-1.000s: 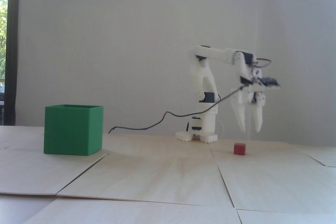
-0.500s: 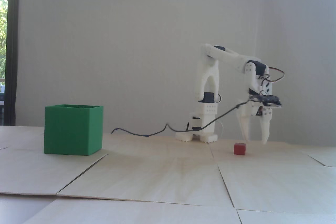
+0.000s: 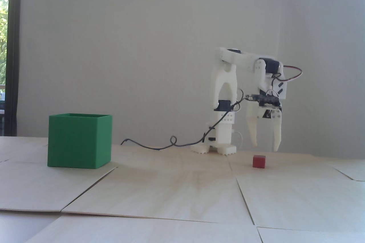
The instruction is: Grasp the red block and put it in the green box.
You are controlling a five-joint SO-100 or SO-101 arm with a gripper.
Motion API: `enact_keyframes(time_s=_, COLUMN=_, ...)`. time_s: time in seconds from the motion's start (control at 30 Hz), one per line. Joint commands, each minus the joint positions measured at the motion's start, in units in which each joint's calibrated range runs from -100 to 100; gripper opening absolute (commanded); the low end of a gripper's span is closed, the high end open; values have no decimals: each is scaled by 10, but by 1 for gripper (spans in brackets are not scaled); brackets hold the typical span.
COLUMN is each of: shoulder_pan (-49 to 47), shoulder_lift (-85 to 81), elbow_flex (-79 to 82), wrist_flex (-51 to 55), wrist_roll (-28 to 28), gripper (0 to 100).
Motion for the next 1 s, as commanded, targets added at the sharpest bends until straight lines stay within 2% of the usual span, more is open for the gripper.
enact_keyframes(time_s=0.0, shoulder_pan=21, shoulder_lift=-62, elbow_flex=-74, wrist_flex=41, wrist_roll=-2, gripper=18)
enact_keyframes(time_s=0.3, shoulder_pan=21, shoulder_lift=-87, elbow_flex=-16, wrist_flex=33, wrist_roll=2, gripper=18)
enact_keyframes(time_s=0.97, shoulder_pan=23, shoulder_lift=-87, elbow_flex=153, wrist_flex=-126, wrist_roll=0, gripper=18)
